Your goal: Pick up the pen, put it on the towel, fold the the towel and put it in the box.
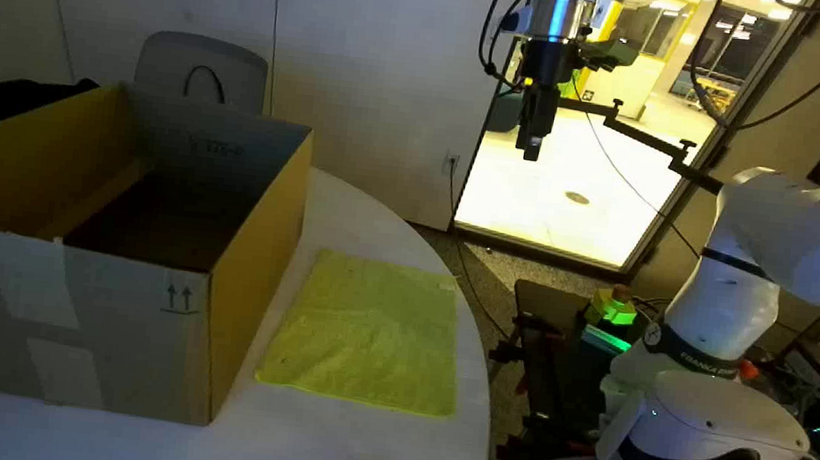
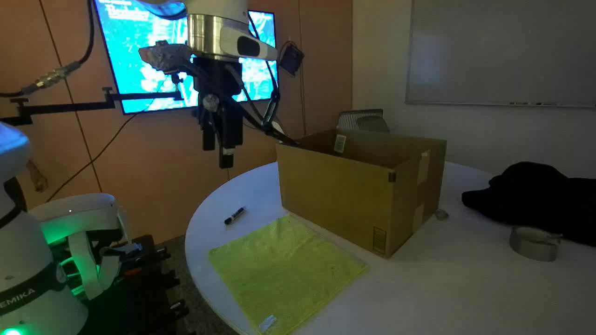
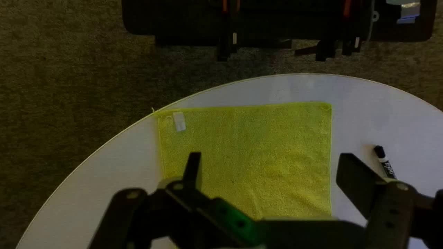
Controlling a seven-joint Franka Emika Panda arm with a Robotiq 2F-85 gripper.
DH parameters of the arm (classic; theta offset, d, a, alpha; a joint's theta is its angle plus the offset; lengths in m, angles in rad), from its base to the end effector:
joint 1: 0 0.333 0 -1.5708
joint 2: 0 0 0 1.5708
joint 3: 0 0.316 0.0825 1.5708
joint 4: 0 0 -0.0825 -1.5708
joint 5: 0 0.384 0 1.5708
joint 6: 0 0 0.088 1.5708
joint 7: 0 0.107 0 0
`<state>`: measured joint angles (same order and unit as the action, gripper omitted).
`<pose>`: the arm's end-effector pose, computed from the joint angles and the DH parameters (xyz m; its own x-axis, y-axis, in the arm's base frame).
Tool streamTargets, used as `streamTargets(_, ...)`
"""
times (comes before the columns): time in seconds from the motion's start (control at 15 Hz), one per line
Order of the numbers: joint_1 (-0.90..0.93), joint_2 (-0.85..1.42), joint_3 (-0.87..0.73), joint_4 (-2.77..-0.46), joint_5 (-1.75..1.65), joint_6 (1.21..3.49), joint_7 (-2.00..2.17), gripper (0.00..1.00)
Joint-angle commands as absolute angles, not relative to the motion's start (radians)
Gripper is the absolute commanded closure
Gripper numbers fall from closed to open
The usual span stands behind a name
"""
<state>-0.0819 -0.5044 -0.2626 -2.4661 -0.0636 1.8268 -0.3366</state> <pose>0.3559 -0.1368 0.4546 0.9915 0.0598 -0.1158 0.0468 -0.9926 -0.1118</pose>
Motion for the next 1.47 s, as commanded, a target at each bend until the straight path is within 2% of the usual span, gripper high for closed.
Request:
streamTargets(0.0, -0.097, -0.502, -0.249, -2.462, -0.057, 1.826, -0.342, 0.0)
streamTargets(0.4, -0.087, -0.5, -0.248, -2.475, -0.079, 1.837, -0.4, 0.0)
streamTargets(0.47, -0.042, -0.401, -0.218, -2.49, -0.046, 1.954, -0.379, 0.0)
streamTargets(0.73, 0.04, -0.288, -0.121, -2.544, -0.012, 2.141, -0.349, 0.0)
streamTargets(1.4, 0.176, -0.057, 0.094, -2.53, 0.089, 2.411, -0.333, 0.0)
